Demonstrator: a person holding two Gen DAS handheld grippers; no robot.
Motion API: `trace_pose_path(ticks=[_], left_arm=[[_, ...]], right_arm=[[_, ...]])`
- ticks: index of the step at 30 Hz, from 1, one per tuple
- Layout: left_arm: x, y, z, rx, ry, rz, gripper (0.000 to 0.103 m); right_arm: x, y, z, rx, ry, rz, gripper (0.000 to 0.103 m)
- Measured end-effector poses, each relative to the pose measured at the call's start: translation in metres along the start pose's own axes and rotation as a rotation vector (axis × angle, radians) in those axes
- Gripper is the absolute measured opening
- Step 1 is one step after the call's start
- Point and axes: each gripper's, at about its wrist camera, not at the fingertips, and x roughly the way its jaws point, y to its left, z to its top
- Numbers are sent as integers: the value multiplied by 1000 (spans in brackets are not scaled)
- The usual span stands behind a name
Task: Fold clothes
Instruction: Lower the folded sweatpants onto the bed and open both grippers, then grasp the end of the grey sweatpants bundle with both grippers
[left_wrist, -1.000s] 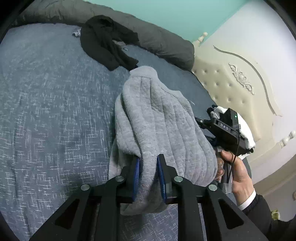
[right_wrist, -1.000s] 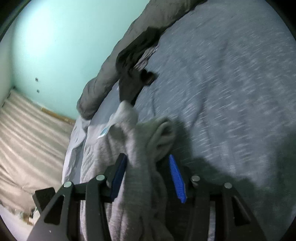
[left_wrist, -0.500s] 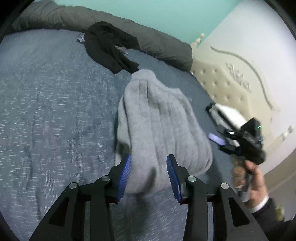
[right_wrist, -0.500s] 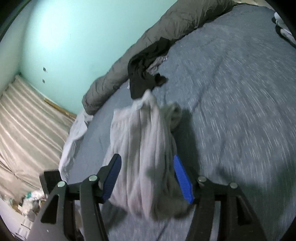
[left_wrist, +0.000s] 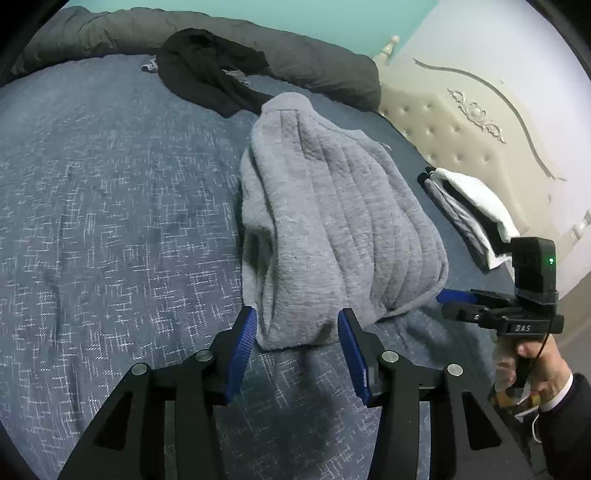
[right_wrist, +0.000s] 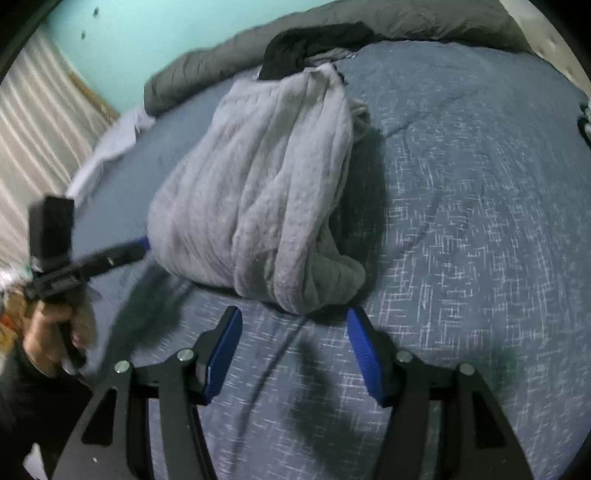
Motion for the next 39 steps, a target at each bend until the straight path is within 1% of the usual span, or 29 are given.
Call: trace_pose_path(ticks=[2, 7, 8, 9, 10, 11, 12, 13, 14, 15, 17, 20, 23, 29, 32, 35, 37, 38, 39], left_arm=[[4, 1, -1, 9, 12, 4, 50], [16, -1, -4, 43, 46, 33, 49], [18, -2, -3, 52, 47, 39, 48], [19, -4, -3, 61, 48, 43, 47], [21, -5, -2, 65, 49, 42, 44], [22, -6, -2, 70, 50, 42, 33], [24, -7, -1, 75, 51, 44, 25], [25, -7, -2, 78, 54, 50, 21], [26, -8, -2, 81, 56, 57, 16], [27, -8, -1, 85, 56, 64, 14], [24, -10, 1, 97, 41, 84, 12], [18, -10, 7, 98, 9, 113, 11], [11, -2, 16, 62, -21, 116, 9], [2, 8, 28, 19, -62, 90, 6], [0, 14, 33, 6, -66, 83, 4], [-2, 3, 30, 44, -76, 78, 4], [-2, -1, 28, 61, -73, 74, 4], [-4, 0, 27, 61, -70, 62, 6], [-4, -1, 26, 65, -58, 52, 10]], right_arm=[[9, 2, 3, -37, 19, -45, 60], [34, 8, 8, -130, 56, -104, 60], [40, 10, 10, -152, 63, -118, 58], [42, 10, 10, -164, 64, -125, 48], [43, 11, 10, -174, 64, -132, 43], [45, 11, 11, -185, 64, -139, 34], [46, 11, 11, -195, 64, -146, 25], [47, 11, 12, -206, 63, -153, 23], [49, 11, 12, -216, 63, -160, 18], [47, 12, 12, -241, 61, -173, 14], [43, 14, 11, -298, 53, -204, 11], [35, 12, 13, -339, 52, -224, 9], [28, 9, 17, -379, 58, -244, 8], [13, 2, 24, -459, 71, -285, 8], [6, -1, 28, -499, 77, -305, 8], [3, 0, 32, -481, 84, -252, 8], [6, -3, 34, -486, 95, -263, 8], [7, -7, 35, -464, 104, -246, 9], [7, -10, 35, -448, 105, -237, 9]])
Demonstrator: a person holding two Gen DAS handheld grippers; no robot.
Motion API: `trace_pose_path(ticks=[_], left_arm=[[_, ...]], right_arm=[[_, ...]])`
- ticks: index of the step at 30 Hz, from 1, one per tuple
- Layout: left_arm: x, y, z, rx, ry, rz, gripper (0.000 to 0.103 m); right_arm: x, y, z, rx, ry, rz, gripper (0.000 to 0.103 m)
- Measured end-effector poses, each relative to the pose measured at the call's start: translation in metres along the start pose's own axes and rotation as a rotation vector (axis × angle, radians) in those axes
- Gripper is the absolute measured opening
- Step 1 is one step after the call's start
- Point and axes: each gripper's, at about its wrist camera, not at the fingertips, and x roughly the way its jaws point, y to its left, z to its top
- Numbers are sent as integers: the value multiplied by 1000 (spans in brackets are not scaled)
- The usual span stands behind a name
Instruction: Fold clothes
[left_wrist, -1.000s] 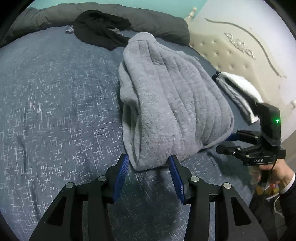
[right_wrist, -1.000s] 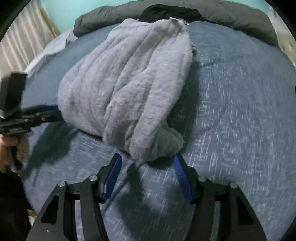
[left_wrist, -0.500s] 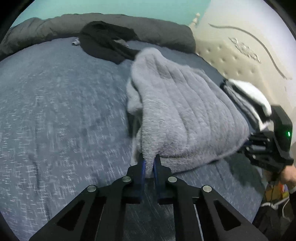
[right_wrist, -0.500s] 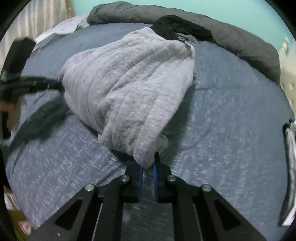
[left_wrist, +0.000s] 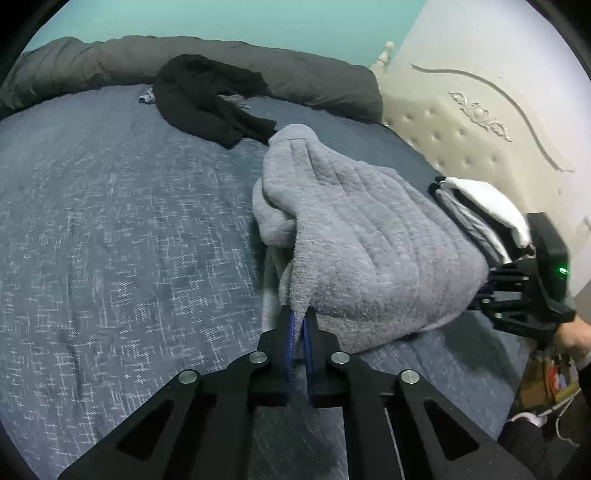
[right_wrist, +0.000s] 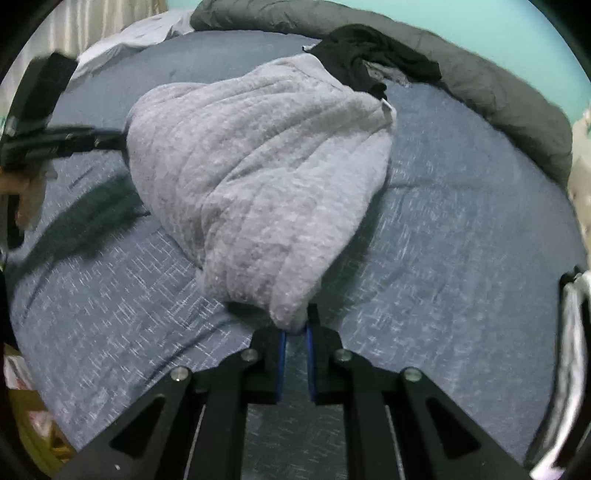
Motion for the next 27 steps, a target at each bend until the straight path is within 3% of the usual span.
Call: trace_pose_path(ticks=[1, 3, 4, 7, 12, 13, 20, 22, 23, 27], left_arm=[[1, -3, -2, 16, 12, -2, 13], [3, -7, -7, 61, 31, 9, 40], [5, -8, -10, 80, 42, 15, 45], [12, -5, -19, 114, 79, 26, 47], [33, 1, -29, 122, 145, 38, 48], [36, 0, -30, 127, 149, 37, 48], [50, -7, -27, 142, 163, 39, 45], [50, -8, -25, 142, 159, 35, 34], [48, -8, -23, 144, 156, 36, 29], [39, -10, -15, 144, 130, 54, 18]], right_arm=[[1, -3, -2, 14, 0, 9, 9], [4, -8, -5, 43, 1, 28, 11], [6, -6, -8, 32, 5, 30, 11], [10, 0, -17, 4, 17, 34, 19], [17, 8, -32, -1, 26, 30, 63], [18, 10, -34, -2, 27, 29, 64], [30, 15, -35, -34, 23, -19, 64], [31, 14, -32, -38, 13, -40, 49], [32, 13, -30, -40, 8, -51, 28], [34, 11, -24, -47, -13, -95, 10]])
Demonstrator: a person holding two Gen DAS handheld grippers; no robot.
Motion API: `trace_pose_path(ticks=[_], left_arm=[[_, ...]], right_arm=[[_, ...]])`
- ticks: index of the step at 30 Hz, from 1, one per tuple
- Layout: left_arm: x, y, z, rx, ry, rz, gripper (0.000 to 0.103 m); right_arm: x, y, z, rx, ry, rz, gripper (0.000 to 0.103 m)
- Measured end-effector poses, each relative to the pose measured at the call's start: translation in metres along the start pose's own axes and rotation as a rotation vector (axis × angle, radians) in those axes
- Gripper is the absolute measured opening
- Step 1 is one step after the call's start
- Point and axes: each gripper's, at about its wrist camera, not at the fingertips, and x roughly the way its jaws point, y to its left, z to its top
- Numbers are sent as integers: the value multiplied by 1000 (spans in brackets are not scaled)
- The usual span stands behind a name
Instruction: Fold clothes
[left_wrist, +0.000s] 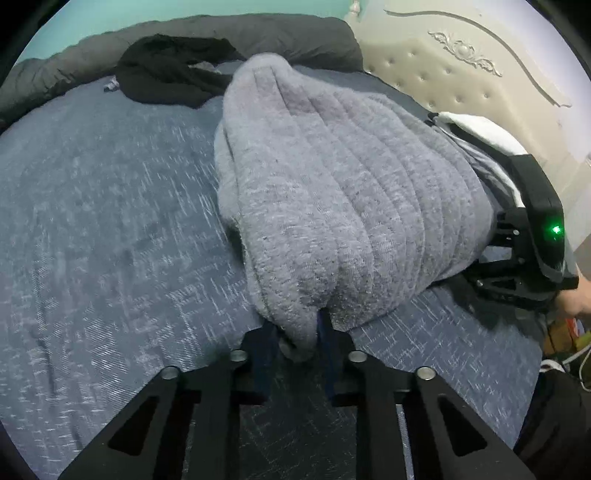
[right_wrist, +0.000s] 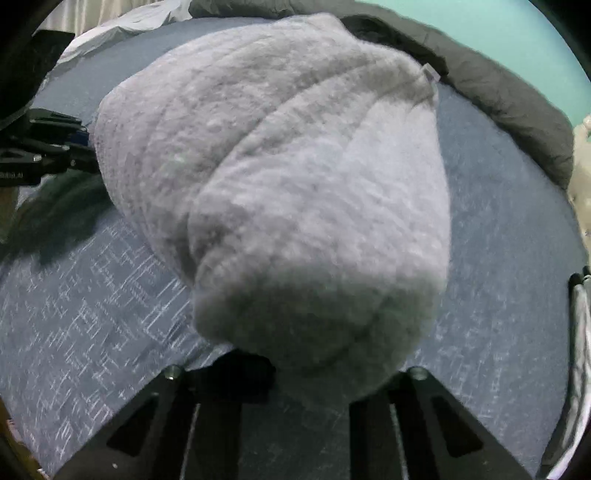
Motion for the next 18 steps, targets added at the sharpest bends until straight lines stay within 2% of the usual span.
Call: trace_pose_path(ticks=[5, 13, 15, 18], left_arm=[[-13, 5, 6, -21, -37, 12, 15], [-22, 7, 13, -48, -78, 4, 14], [-23, 9, 15, -53, -83, -7, 14], [-24, 8, 19, -61, -89, -21, 14]], right_arm=[[-31, -11, -7, -38, -108, -123, 6], [-50, -9, 0, -162, -125, -276, 6], [-50, -11, -2, -175, -120, -295, 6], [-51, -25, -5, -110, -112, -256, 6]])
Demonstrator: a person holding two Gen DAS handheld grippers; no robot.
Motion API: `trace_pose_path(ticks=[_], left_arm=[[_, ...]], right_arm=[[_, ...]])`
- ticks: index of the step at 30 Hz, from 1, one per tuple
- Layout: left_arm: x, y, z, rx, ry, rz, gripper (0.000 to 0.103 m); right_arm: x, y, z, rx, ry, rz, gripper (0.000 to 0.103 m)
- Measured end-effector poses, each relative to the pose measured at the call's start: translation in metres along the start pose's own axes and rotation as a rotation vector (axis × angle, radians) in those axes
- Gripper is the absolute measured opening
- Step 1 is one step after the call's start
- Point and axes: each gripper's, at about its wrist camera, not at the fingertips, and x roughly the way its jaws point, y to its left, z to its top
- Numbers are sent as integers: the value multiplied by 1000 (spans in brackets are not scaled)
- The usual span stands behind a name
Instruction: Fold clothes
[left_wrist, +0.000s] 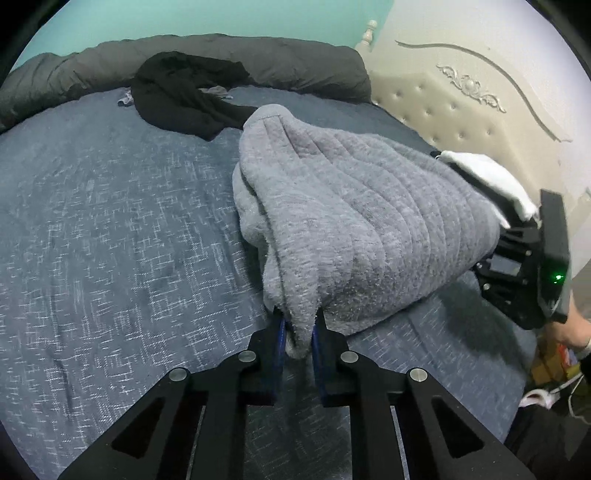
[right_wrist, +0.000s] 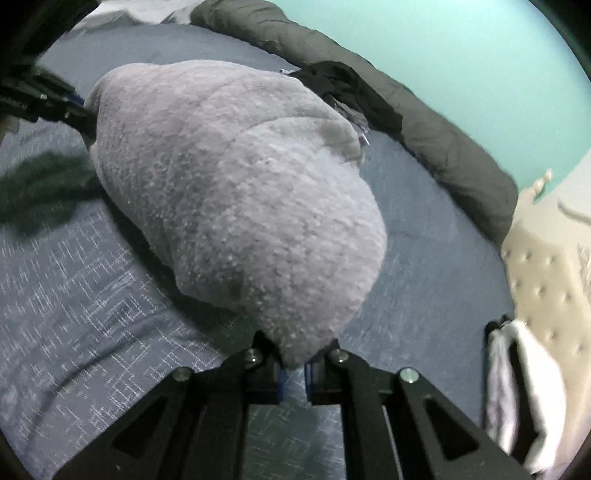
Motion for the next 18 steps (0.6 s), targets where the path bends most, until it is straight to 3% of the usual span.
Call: trace_pose_path(ticks=[9, 11, 14, 18], left_arm=[[1, -8, 9, -8, -15, -17, 13], [0, -7, 10, -9, -19, -9, 13], [-3, -5, 11, -19, -26, -20, 13], [-3, -10, 13, 3, -27, -21, 13]], right_arm=[[20, -15, -8, -109, -4, -96, 5], [14, -22, -12, -59, -32, 18, 6], [14, -39, -18, 90, 13, 150, 6], [0, -13, -26, 52, 45, 161, 12]])
